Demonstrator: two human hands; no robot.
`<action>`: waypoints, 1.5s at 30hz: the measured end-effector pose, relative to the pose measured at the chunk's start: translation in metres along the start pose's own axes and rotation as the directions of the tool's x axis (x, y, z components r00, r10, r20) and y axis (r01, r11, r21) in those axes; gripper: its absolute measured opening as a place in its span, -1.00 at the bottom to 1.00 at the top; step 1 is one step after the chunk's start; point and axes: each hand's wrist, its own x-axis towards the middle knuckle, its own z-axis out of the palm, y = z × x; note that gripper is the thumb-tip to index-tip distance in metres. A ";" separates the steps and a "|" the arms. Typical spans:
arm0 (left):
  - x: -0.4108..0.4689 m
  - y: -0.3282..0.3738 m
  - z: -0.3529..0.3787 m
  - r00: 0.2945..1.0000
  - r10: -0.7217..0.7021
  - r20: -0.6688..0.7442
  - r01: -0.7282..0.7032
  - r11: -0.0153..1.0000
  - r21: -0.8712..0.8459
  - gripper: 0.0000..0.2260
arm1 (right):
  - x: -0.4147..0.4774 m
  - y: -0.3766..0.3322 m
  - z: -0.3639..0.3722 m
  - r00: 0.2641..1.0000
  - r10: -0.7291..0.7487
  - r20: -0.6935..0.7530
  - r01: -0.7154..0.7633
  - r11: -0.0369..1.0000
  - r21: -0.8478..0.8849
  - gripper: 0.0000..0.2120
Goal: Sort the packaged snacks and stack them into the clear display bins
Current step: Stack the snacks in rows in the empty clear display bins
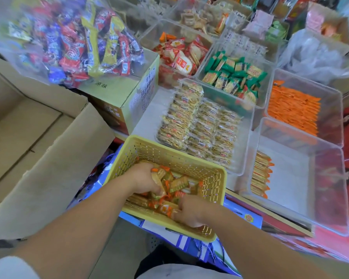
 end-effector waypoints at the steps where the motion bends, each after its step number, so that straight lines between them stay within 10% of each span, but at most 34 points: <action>1: -0.004 0.001 -0.003 1.000 0.005 -0.013 -0.005 1.000 -0.017 -0.03 | -0.002 -0.001 -0.001 1.000 -0.003 0.000 0.003 1.000 0.005 -0.56; 8: -0.060 0.002 -0.024 0.986 0.012 -0.166 -0.108 0.805 -0.583 -0.48 | -0.038 0.001 -0.024 0.985 -0.037 -0.170 0.103 0.911 0.399 -0.63; 14: -0.108 0.026 -0.002 0.989 0.127 -0.078 -0.084 0.043 -0.996 -0.17 | -0.096 0.017 -0.035 0.923 0.037 -0.383 0.365 0.228 0.902 -0.78; 18: -0.119 0.065 0.032 0.974 0.220 -0.057 -0.024 -0.146 -0.989 -0.42 | -0.120 0.026 -0.032 0.890 0.003 -0.456 0.456 -0.052 0.889 -0.80; 29: -0.120 0.163 0.111 0.986 0.150 -0.068 -0.087 0.125 -0.988 -0.19 | -0.128 0.125 -0.015 0.908 0.146 -0.392 0.405 -0.067 0.912 -0.54; 38: -0.118 0.255 0.174 0.985 -0.006 -0.173 -0.161 0.326 -0.932 -0.56 | -0.140 0.223 0.006 0.942 -0.104 -0.319 0.276 -0.301 0.913 -0.62; 45: -0.109 0.298 0.190 0.806 -0.323 -0.496 -0.254 0.568 -0.783 -0.59 | -0.144 0.234 -0.004 0.925 0.015 -0.381 0.362 -0.348 0.865 -0.74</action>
